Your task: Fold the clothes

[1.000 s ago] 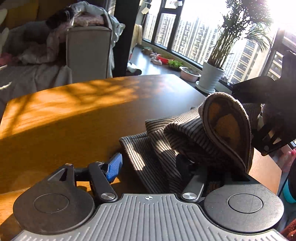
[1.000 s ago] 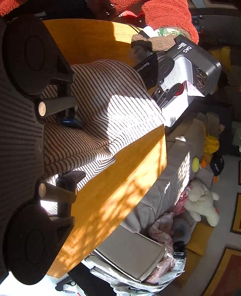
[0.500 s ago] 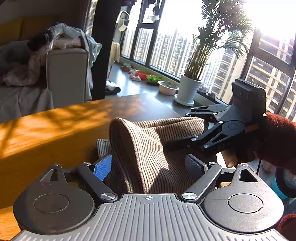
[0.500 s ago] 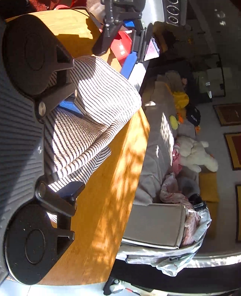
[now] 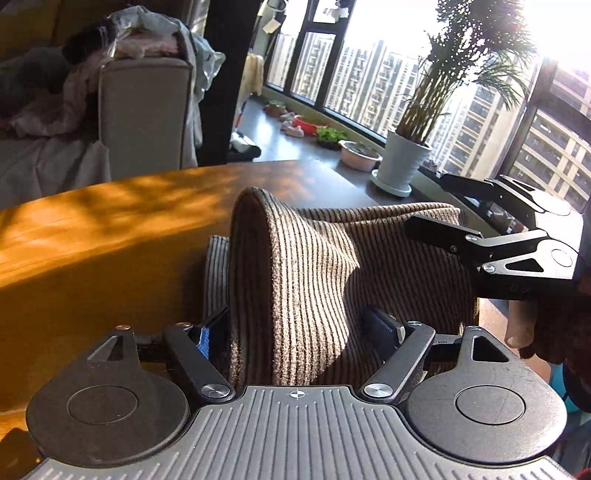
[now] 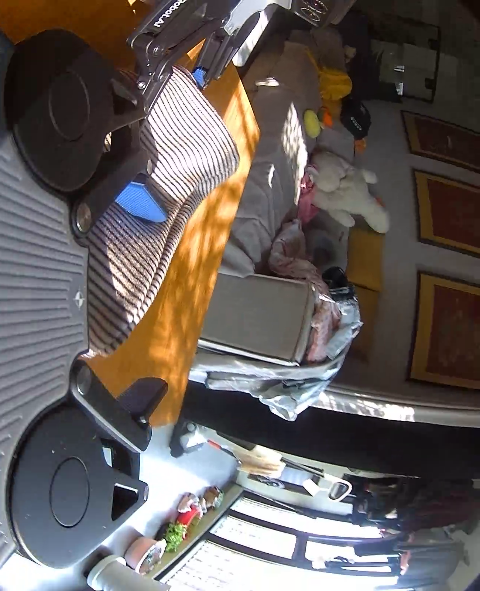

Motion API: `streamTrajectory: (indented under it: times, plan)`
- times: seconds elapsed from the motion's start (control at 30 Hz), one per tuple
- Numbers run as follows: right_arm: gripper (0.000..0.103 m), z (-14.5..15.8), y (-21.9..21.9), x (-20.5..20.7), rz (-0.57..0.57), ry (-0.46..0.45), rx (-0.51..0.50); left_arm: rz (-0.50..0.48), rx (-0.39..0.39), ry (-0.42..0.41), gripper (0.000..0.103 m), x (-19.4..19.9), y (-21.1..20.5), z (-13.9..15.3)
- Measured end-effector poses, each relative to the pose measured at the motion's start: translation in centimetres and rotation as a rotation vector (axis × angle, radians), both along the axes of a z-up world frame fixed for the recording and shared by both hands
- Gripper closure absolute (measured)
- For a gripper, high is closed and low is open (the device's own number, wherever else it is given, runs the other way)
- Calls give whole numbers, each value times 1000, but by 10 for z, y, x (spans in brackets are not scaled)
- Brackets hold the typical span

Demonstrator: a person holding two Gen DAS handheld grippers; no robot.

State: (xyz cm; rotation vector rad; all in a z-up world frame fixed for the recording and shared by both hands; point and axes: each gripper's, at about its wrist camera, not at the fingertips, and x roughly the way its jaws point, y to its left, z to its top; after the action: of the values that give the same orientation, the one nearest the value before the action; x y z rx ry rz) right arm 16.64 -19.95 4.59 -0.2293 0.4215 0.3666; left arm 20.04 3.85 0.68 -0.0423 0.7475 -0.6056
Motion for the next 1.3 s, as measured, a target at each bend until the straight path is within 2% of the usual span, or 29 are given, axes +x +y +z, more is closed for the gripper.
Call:
streamTrajectory:
  times: [0.03,0.07,0.1,0.17,0.23,0.3,0.47,0.53,0.57,0.63,0.67,0.7,0.77,0.87,0.93,1.0,1.1,1.2,1.3]
  plan:
    - [44,1,-2,-5,-13,-18,1,1,-1,1,18,1,0,-1]
    - [63,3,-4,-11,-26,-35,2,5,-9,6,18,1,0,-1]
    - [68,4,-6,-16,-40,-53,2,9,-17,11,18,2,1,-2]
    - [67,2,-7,-21,-63,-62,-14,14,-27,16,18,3,1,-4]
    - [67,-11,-3,-8,-81,0,-56,17,-29,13,18,3,1,-3]
    - [68,-24,-5,7,-100,56,-51,18,-30,-8,18,1,1,4]
    - [68,-31,-5,21,-107,66,-58,11,-25,-107,21,-1,2,30]
    - [67,-26,-8,17,-110,75,-35,18,-10,-109,21,8,-5,32]
    - [66,-21,-11,13,-116,84,-4,24,2,-105,21,14,-9,31]
    - [56,-10,-19,2,-126,101,66,41,28,-78,21,30,-17,20]
    - [45,-4,-24,-7,-127,109,109,50,28,-62,21,35,-19,15]
    - [39,2,-29,-15,-128,116,152,61,24,-45,21,40,-20,10]
    - [36,12,-37,-42,-53,127,251,82,-8,-14,20,45,-18,5]
    - [19,5,-35,-71,66,234,327,99,-29,3,19,46,-16,2]
    - [18,-10,-31,-82,90,336,362,110,-27,6,18,45,-15,3]
    - [18,-31,-26,-86,65,456,433,121,-26,11,18,45,-16,3]
    - [15,-59,-25,-79,-25,592,680,133,-28,21,18,44,-16,4]
    - [14,-67,-23,-62,-159,605,857,142,-37,37,17,42,-13,4]
    - [14,-70,-23,-48,-295,546,938,148,-36,40,17,40,-11,5]
